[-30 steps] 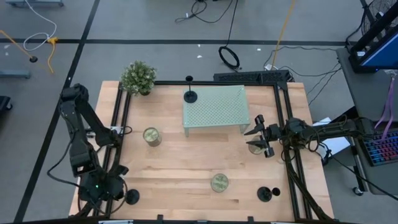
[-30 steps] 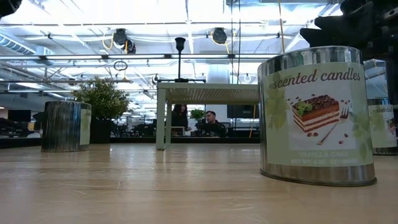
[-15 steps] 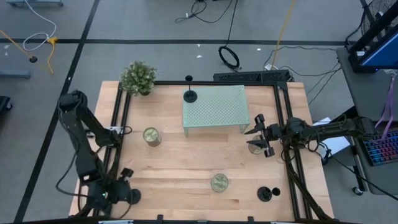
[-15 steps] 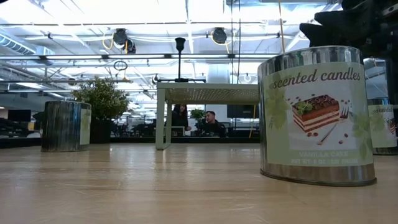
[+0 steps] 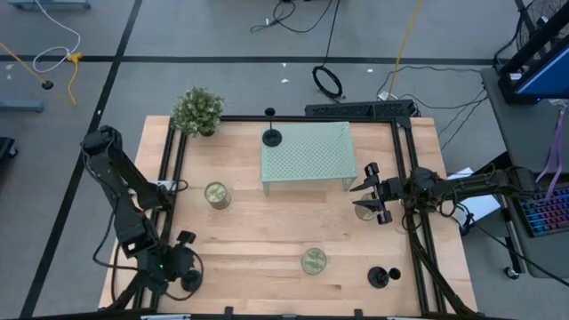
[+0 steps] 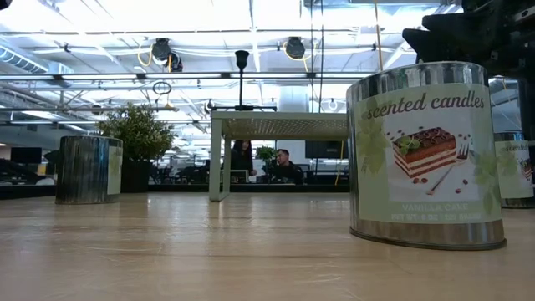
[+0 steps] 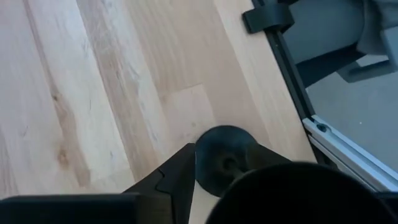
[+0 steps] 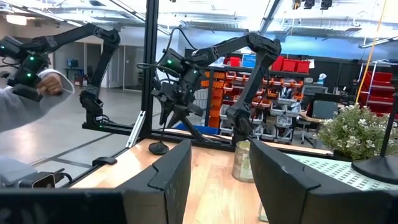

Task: Pick & Place candle stick holders
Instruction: Align the left black candle holder with the black candle holder on the shelf

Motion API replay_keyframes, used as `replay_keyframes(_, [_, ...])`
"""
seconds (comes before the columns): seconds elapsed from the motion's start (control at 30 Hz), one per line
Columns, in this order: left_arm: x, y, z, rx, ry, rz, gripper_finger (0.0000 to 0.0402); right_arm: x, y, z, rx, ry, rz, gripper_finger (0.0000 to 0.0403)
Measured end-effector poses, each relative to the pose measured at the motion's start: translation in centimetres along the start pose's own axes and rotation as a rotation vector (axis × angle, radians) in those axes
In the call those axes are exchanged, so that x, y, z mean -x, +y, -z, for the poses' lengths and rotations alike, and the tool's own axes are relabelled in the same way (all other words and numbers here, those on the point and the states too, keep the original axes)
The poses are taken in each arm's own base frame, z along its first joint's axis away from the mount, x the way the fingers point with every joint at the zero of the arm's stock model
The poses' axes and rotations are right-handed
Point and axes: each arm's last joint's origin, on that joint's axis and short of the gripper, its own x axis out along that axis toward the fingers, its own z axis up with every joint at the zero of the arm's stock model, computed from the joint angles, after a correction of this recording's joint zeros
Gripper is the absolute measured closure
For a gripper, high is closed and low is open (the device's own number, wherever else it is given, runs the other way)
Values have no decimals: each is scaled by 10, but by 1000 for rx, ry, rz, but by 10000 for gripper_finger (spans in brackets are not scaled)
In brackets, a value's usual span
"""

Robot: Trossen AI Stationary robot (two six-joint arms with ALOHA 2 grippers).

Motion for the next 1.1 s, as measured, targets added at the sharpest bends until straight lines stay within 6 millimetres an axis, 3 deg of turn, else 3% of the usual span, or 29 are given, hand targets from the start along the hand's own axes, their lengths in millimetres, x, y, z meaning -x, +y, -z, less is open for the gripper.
replay_keyframes(0.3, [-1,4,-4,26,5,6,332,0,0,0,0,0,0,248])
replay_keyframes(0.53, [-2,13,-12,82,-27,-21,331,0,0,0,0,0,0,248])
replay_keyframes(0.7, [-4,25,-25,120,-62,-29,304,0,0,0,0,0,0,248])
replay_keyframes(1.1, [-5,65,-49,174,-100,-79,332,0,0,0,0,0,0,248])
